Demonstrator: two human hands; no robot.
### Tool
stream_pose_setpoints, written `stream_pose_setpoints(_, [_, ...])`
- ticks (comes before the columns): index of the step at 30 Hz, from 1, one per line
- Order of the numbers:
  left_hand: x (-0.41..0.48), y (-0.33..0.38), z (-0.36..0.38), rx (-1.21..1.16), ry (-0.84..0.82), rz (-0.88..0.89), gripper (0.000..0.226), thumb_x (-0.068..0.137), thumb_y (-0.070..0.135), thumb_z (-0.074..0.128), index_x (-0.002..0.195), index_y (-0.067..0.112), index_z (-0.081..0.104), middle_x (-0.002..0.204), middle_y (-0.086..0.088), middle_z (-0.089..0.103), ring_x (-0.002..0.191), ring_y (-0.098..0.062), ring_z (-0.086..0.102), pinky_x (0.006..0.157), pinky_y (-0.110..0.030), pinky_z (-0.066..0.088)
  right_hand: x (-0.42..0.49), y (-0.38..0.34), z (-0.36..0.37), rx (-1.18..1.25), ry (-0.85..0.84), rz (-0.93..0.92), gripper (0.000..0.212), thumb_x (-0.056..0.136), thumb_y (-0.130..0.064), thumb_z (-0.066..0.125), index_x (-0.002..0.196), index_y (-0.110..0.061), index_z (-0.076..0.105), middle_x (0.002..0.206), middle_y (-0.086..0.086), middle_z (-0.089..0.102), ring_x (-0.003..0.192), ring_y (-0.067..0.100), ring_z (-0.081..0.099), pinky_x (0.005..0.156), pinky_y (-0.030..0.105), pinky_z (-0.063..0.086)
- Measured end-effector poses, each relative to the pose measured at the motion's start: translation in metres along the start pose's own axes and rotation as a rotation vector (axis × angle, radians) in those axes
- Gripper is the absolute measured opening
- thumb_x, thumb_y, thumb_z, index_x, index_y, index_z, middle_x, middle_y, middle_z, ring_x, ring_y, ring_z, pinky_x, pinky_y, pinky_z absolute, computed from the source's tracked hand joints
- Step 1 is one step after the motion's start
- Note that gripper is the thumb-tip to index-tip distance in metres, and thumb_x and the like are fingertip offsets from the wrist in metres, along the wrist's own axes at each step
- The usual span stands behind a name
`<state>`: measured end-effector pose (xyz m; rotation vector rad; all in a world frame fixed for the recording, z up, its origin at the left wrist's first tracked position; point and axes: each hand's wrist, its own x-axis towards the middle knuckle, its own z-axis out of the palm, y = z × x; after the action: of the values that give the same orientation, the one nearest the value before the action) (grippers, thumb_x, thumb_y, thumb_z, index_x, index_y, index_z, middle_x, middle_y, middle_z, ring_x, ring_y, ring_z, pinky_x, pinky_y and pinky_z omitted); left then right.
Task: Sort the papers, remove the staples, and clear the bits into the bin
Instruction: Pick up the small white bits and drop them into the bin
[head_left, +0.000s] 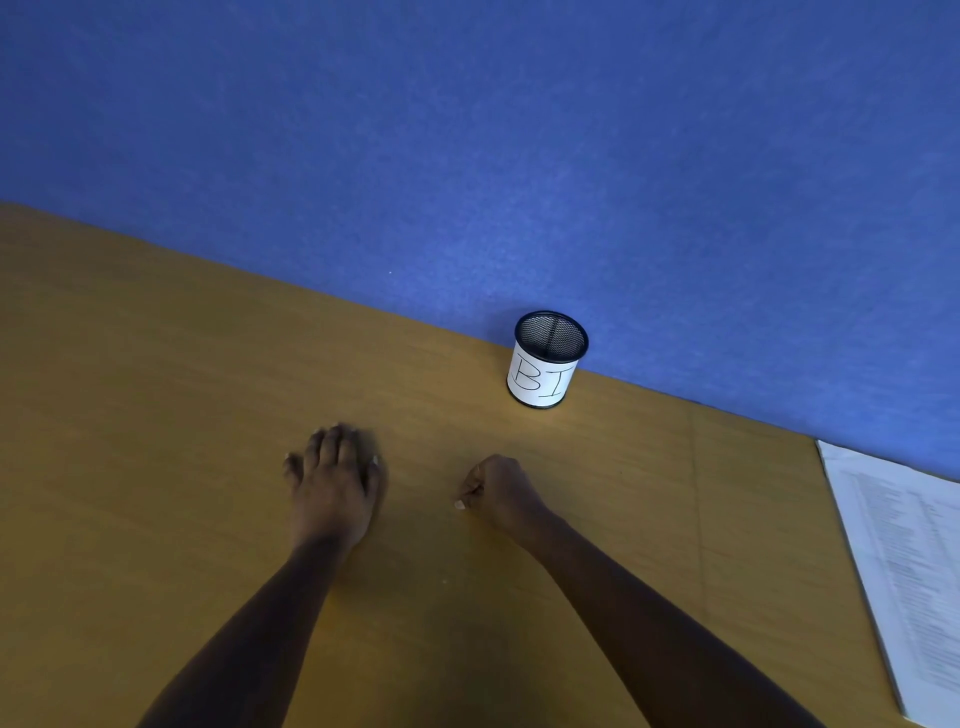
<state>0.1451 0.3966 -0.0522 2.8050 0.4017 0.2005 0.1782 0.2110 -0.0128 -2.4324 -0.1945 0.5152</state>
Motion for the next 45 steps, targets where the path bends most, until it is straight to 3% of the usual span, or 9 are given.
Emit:
stream_pose_setpoints(6, [0.001, -0.001, 0.000, 0.021, -0.011, -0.002, 0.067, 0.082, 0.044, 0.024, 0.119, -0.001, 0.058, 0.124, -0.021, 0.058, 0.120, -0.040, 0.049, 0.095, -0.062, 0.034, -0.002, -0.002, 0.003, -0.077, -0.027, -0.027, 0.022, 0.087, -0.008, 0.059, 0.104, 0.005, 0.065, 0.115, 0.018, 0.063, 0.108, 0.030, 0.058, 0.094, 0.034, 0.046])
stream_pose_setpoints(12, [0.000, 0.000, 0.000, 0.024, -0.007, 0.002, 0.065, 0.083, 0.042, 0.027, 0.120, -0.002, 0.056, 0.125, -0.022, 0.057, 0.121, -0.040, 0.049, 0.096, -0.061, 0.033, 0.000, 0.000, -0.010, 0.040, 0.020, -0.025, 0.020, 0.084, -0.006, 0.062, 0.101, 0.005, 0.066, 0.112, 0.016, 0.065, 0.105, 0.026, 0.061, 0.084, 0.026, 0.046])
stream_pose_setpoints(18, [0.000, -0.001, 0.000, 0.017, -0.003, 0.005, 0.064, 0.082, 0.042, 0.027, 0.116, -0.002, 0.059, 0.120, -0.023, 0.060, 0.117, -0.041, 0.052, 0.092, -0.062, 0.036, 0.021, -0.012, -0.060, 0.224, 0.288, -0.024, 0.014, 0.087, -0.005, 0.058, 0.092, 0.004, 0.068, 0.095, 0.012, 0.067, 0.084, 0.012, 0.055, 0.066, 0.017, 0.039])
stream_pose_setpoints(22, [0.001, -0.001, 0.002, 0.020, -0.009, 0.003, 0.066, 0.082, 0.042, 0.026, 0.116, -0.003, 0.059, 0.121, -0.023, 0.059, 0.117, -0.042, 0.052, 0.092, -0.063, 0.035, 0.038, -0.023, -0.098, 0.230, 0.480, -0.041, 0.017, 0.090, -0.006, 0.055, 0.095, 0.003, 0.068, 0.103, 0.013, 0.070, 0.085, 0.016, 0.059, 0.064, 0.012, 0.041])
stream_pose_setpoints(26, [0.001, -0.001, 0.002, 0.017, -0.009, -0.005, 0.067, 0.082, 0.043, 0.024, 0.118, -0.003, 0.058, 0.122, -0.023, 0.059, 0.118, -0.041, 0.051, 0.094, -0.062, 0.035, 0.054, -0.024, -0.117, 0.128, 0.618, 0.004, 0.016, 0.087, -0.001, 0.052, 0.085, 0.006, 0.067, 0.102, 0.021, 0.067, 0.096, 0.033, 0.062, 0.084, 0.037, 0.049])
stream_pose_setpoints(28, [0.001, -0.002, 0.002, 0.026, -0.011, -0.002, 0.067, 0.082, 0.043, 0.024, 0.118, -0.002, 0.058, 0.122, -0.023, 0.059, 0.118, -0.041, 0.052, 0.093, -0.062, 0.035, 0.057, -0.021, -0.121, 0.081, 0.657, 0.021, 0.017, 0.086, 0.001, 0.050, 0.087, 0.004, 0.067, 0.107, 0.020, 0.062, 0.098, 0.034, 0.060, 0.082, 0.035, 0.046])
stream_pose_setpoints(37, [0.000, -0.003, 0.002, 0.051, 0.006, -0.001, 0.057, 0.083, 0.037, 0.036, 0.119, -0.001, 0.058, 0.125, -0.021, 0.058, 0.120, -0.040, 0.050, 0.095, -0.061, 0.035, 0.061, -0.016, -0.126, -0.006, 0.616, 0.061, 0.018, 0.084, 0.000, 0.050, 0.088, -0.003, 0.068, 0.098, 0.017, 0.069, 0.095, 0.032, 0.061, 0.073, 0.028, 0.044])
stream_pose_setpoints(42, [0.000, -0.003, 0.001, 0.044, 0.013, -0.008, 0.056, 0.083, 0.036, 0.040, 0.122, 0.000, 0.056, 0.129, -0.020, 0.056, 0.124, -0.039, 0.047, 0.098, -0.060, 0.032, 0.060, -0.016, -0.130, 0.003, 0.620, 0.066, 0.022, 0.082, 0.004, 0.049, 0.087, -0.002, 0.070, 0.097, 0.017, 0.069, 0.094, 0.032, 0.062, 0.084, 0.039, 0.053])
stream_pose_setpoints(45, [0.000, -0.002, 0.000, 0.038, 0.005, -0.011, 0.058, 0.083, 0.038, 0.037, 0.122, 0.000, 0.056, 0.126, -0.021, 0.057, 0.122, -0.039, 0.049, 0.097, -0.060, 0.033, 0.059, -0.015, -0.131, -0.059, 0.588, 0.059, 0.026, 0.087, 0.001, 0.047, 0.097, -0.003, 0.070, 0.103, 0.018, 0.068, 0.098, 0.033, 0.060, 0.086, 0.037, 0.051])
